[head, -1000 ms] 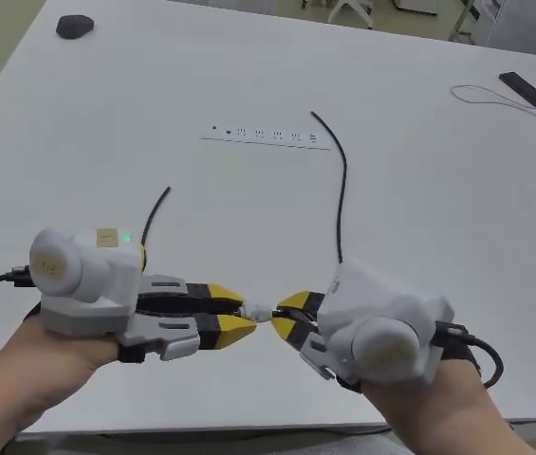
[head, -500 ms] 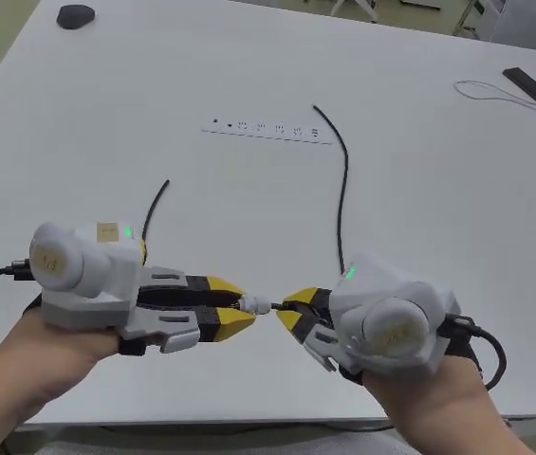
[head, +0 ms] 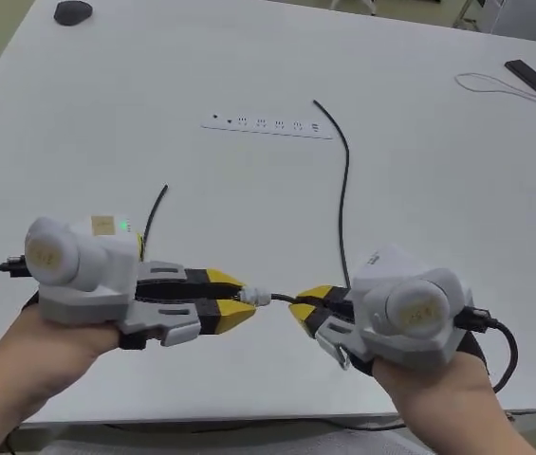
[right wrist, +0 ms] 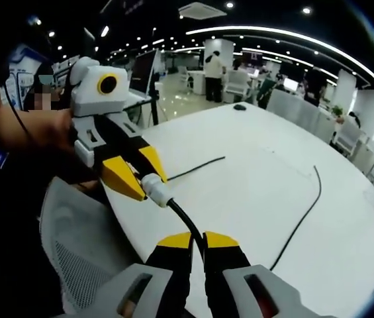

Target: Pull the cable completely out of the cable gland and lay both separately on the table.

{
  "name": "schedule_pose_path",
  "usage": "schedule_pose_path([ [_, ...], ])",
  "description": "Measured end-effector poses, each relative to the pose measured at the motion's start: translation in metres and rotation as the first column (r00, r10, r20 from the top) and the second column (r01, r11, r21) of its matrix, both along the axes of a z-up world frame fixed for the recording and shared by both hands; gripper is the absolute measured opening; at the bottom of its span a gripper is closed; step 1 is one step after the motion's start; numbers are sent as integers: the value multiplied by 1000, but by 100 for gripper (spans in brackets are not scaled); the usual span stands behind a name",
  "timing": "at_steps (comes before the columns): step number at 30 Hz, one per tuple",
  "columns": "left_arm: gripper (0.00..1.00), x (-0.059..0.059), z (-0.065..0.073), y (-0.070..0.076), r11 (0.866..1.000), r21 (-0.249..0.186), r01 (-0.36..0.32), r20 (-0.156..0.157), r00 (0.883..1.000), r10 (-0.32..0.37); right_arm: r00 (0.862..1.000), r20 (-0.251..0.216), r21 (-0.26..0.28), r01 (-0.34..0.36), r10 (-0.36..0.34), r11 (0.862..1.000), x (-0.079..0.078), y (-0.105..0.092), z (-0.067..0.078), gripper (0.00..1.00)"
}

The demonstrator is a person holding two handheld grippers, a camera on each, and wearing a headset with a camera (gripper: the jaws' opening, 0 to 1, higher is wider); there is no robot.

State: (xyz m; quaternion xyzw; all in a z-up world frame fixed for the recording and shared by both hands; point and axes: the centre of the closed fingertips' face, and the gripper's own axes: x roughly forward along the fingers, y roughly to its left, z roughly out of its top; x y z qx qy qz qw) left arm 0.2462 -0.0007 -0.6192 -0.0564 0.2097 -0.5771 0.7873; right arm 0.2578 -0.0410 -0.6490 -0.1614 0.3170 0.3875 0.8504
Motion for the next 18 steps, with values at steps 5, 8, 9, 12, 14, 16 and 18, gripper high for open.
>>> schedule_pose_path([
  [5,15,0,-1,2,1000,4,2,-1,1000,-2,1000,-11,-2,28,-28,1000,1,-9,-6,0],
  [8,15,-1,-1,2,1000,3,1,-3,1000,-1,998,-24,-5,54,-55,999,2,-16,-12,0],
  [9,15,-1,-1,3,1000,1,1,-5,1000,-1,996,-39,-3,76,-76,997,2,-20,-15,0],
  [12,15,-1,2,2,1000,-6,-1,-3,1000,1,990,-64,-18,121,-122,992,2,-33,-26,0],
  [14,15,-2,4,3,1000,-12,-1,-2,1000,1,982,-93,-10,165,-165,986,2,-41,-32,0],
  [16,15,-4,5,3,1000,-14,1,0,1000,-1,971,-129,-5,201,-200,980,0,-48,-41,0],
  [18,15,-7,5,2,1000,-13,6,-2,1000,-6,960,-172,14,227,-222,974,-4,-52,-49,0],
])
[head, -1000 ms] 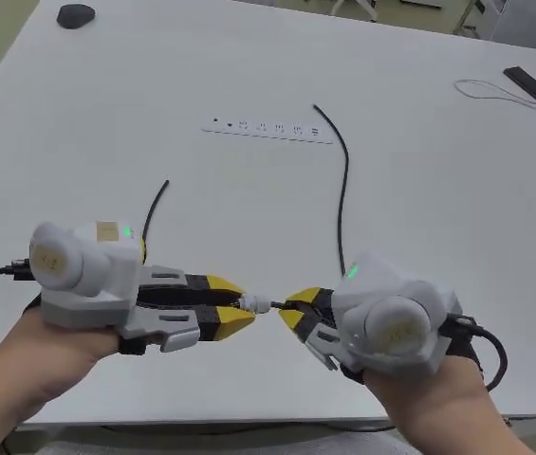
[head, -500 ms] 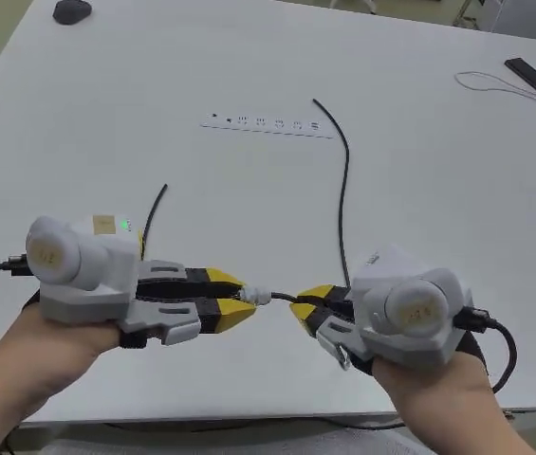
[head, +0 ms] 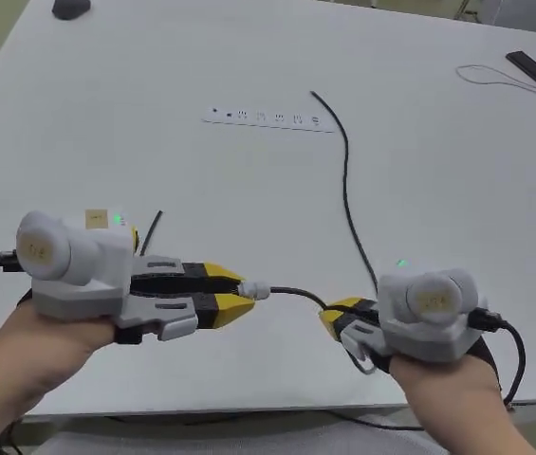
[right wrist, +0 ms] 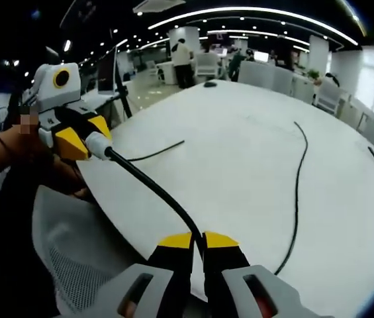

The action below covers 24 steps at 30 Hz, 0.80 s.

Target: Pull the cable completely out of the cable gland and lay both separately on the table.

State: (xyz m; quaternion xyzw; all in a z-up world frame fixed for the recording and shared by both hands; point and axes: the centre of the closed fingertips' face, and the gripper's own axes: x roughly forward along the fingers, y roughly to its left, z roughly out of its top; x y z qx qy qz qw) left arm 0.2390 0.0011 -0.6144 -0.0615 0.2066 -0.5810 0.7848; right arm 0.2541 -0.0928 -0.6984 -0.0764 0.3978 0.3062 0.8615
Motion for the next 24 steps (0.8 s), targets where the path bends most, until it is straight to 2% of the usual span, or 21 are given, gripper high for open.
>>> schedule_pose_path([
  [4,15,-4,-3,-4,1000,7,9,-1,1000,-9,999,-21,13,26,-26,1000,-3,-2,-7,0],
  [11,15,-4,-4,-3,1000,13,7,-4,1000,-7,1000,-15,4,17,-17,1000,-4,-1,-6,0],
  [15,15,-3,-2,-2,1000,9,4,1,1000,-4,1000,1,14,10,-10,1000,-4,0,-2,0],
  [16,15,-3,-2,-2,1000,10,3,3,1000,-3,1000,28,4,-2,1,1000,-2,-1,0,0],
  [19,15,-1,-2,0,1000,15,-1,5,1000,1,1000,22,-4,-22,22,1000,-5,1,0,1],
  [24,15,1,-1,2,1000,16,-11,8,1000,11,998,51,-24,-45,46,999,-6,2,2,1],
])
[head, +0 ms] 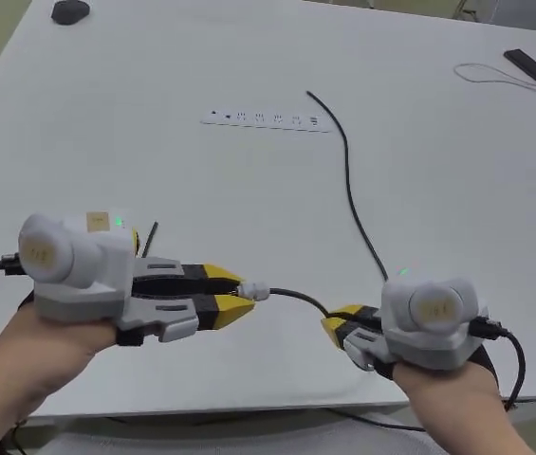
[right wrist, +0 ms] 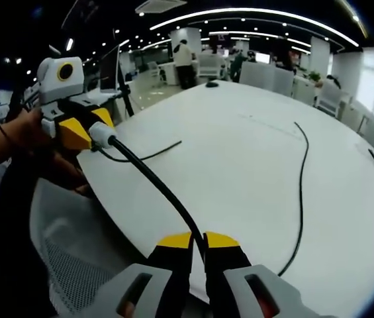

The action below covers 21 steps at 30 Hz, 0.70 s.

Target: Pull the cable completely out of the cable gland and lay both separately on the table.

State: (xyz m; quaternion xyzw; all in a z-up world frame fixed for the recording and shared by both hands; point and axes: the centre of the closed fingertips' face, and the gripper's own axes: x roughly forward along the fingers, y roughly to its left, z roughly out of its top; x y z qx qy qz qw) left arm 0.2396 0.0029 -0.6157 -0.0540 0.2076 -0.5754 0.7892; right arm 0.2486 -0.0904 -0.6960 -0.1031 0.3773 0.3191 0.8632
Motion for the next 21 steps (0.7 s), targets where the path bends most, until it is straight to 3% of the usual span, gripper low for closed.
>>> schedule_pose_path([
  [13,15,4,1,2,1000,-4,-13,-12,1000,13,999,11,-43,-42,42,998,-3,-1,5,5],
  [17,15,3,1,1,1000,1,-4,-13,1000,4,997,38,-51,-67,69,996,-3,3,15,12],
  [21,15,2,1,0,1000,5,-4,-15,1000,4,984,90,-87,-143,151,986,-2,15,31,20],
])
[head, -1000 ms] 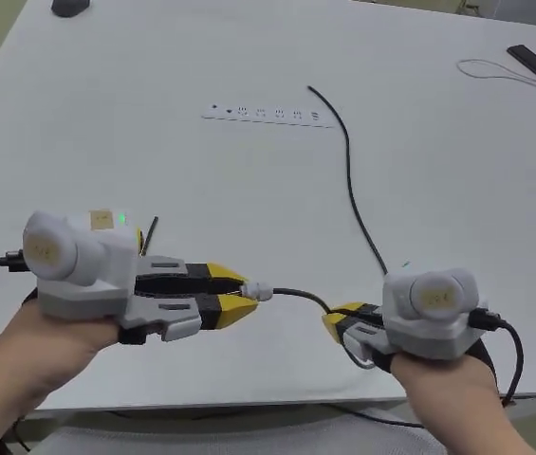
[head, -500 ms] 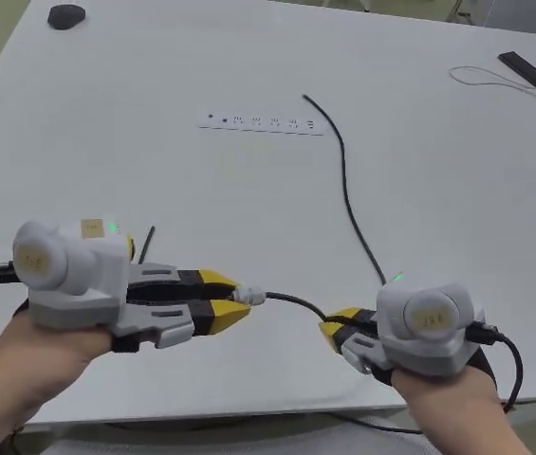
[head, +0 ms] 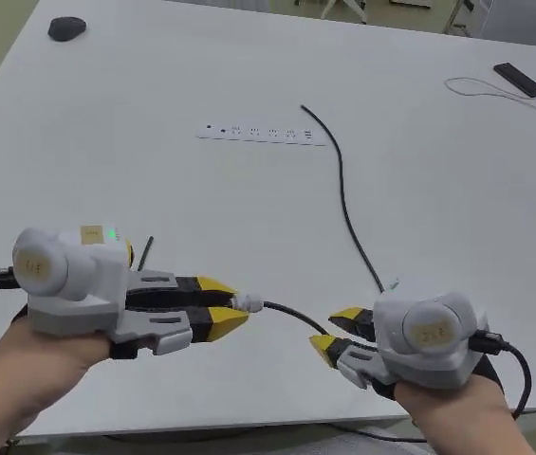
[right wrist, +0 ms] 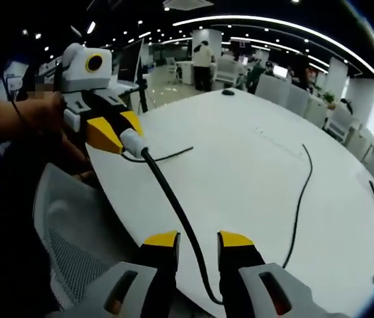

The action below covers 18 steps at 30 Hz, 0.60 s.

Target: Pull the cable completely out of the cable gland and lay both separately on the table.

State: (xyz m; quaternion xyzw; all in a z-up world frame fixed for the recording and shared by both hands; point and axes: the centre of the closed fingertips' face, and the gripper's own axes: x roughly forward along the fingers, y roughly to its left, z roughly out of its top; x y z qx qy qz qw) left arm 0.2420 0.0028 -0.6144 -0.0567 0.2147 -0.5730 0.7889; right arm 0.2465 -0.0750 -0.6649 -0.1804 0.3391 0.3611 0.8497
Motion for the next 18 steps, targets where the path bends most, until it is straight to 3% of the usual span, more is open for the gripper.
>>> schedule_pose_path([
  [2,15,-1,1,-1,1000,-1,3,2,1000,-3,997,44,-35,-68,69,997,-1,13,11,22],
  [4,15,-2,0,-3,1000,4,8,1,1000,-8,994,63,-28,-91,93,995,-2,22,19,24],
  [7,15,-3,-1,-3,1000,12,14,3,1000,-14,992,50,80,-122,118,989,-5,46,35,23],
  [10,15,-3,-1,-4,1000,14,15,8,1000,-15,978,94,-30,-182,184,983,-1,49,36,22],
  [13,15,-4,-2,-4,1000,18,16,6,1000,-16,976,89,-11,-196,197,980,-1,57,36,19],
  [18,15,-6,-3,-4,1000,22,19,3,1000,-19,966,99,-60,-234,239,970,-3,57,31,14],
])
